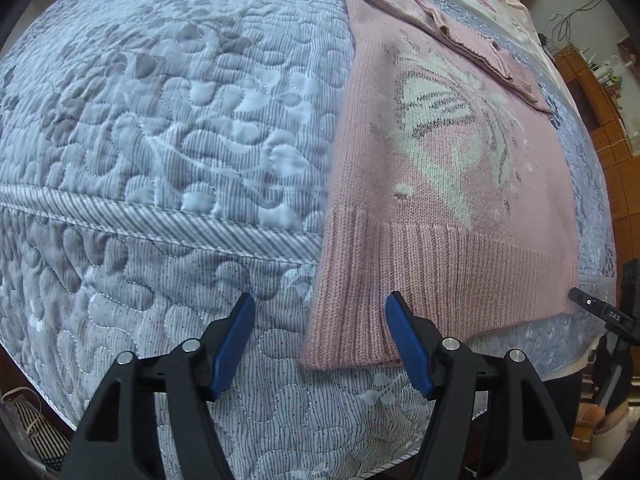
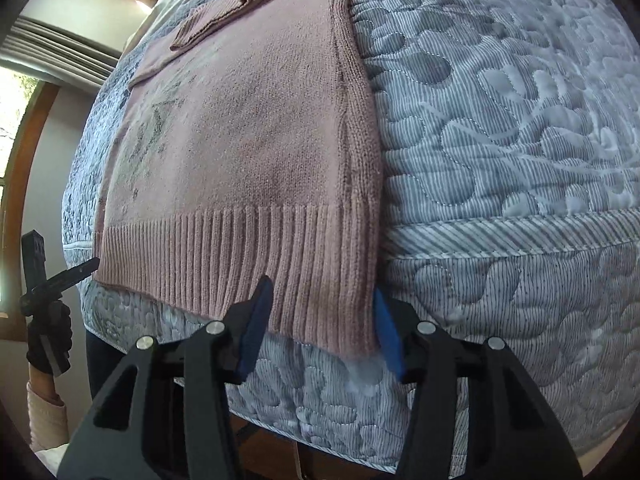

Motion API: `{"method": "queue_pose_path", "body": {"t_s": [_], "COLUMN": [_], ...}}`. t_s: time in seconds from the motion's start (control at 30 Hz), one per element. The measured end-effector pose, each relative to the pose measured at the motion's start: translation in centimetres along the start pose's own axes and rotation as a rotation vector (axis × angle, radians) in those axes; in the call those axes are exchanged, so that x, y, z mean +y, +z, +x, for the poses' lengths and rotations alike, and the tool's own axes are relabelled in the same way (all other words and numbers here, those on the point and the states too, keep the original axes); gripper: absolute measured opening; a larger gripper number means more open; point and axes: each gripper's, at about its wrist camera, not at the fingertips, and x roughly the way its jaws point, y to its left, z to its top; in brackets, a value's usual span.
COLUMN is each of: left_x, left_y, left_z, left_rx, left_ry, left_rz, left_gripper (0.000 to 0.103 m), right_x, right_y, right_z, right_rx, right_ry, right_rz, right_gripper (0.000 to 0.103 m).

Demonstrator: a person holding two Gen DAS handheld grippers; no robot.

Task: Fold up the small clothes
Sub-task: 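Move both tools to the ribbed hem of the pink sweater, then grasp the ribbed hem with both tools and lift it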

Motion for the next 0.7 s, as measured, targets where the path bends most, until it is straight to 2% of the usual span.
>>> {"method": "queue_pose_path", "body": {"t_s": [0.13, 0.17, 0.23, 0.27, 0.37, 0.53, 0.6, 0.7], "left_x": [-0.3, -0.6, -0.9, -0.8, -0.1, 0.9, 0.7, -0.1], "left_y": [-0.1, -0.1, -0.2, -0.2, -0.3, -0.5, 0.0, 1.7], "left_z": [0.3, 0.4, 0.3, 0.3, 0.3, -1.9, -3.4, -5.3], "left_rx": [-0.011, -0.014, -0.013, -0.006, -0.003, -0.056, -0.095, -0.147], "left_ry": [0.008, 0.013, -0.044, -0.092, -0.163, -0.265, -0.312, -0.338], "left_rz": [-0.004, 0.003, -0.001, -0.027, -0.091, -0.136, -0.132, -0.12], "left_gripper": [0.067, 0.064, 0.045, 0.03, 0.019, 0.017, 0.016, 0.016], "right_x": [0.1, 0.1, -0.1, -0.3, -0.7, -0.8, -0.7, -0.3], "right_y": [-0.2, -0.2, -0.4, -0.5, -0.8, -0.5, 0.2, 1.9], "right_z": [0.2, 0.2, 0.2, 0.2, 0.1, -2.4, -4.0, -6.4], "right_rx": [-0.005, -0.008, -0.004, 0.002, 0.005, -0.042, -0.075, -0.125], "right_ry": [-0.013, -0.014, 0.0, 0.013, 0.048, 0.199, 0.252, 0.298], "right_rz": [-0.011, -0.011, 0.0, 0.012, 0.03, 0.062, 0.063, 0.06], "right_gripper": [0.044, 0.038, 0.026, 0.02, 0.011, 0.01, 0.01, 0.009]}}
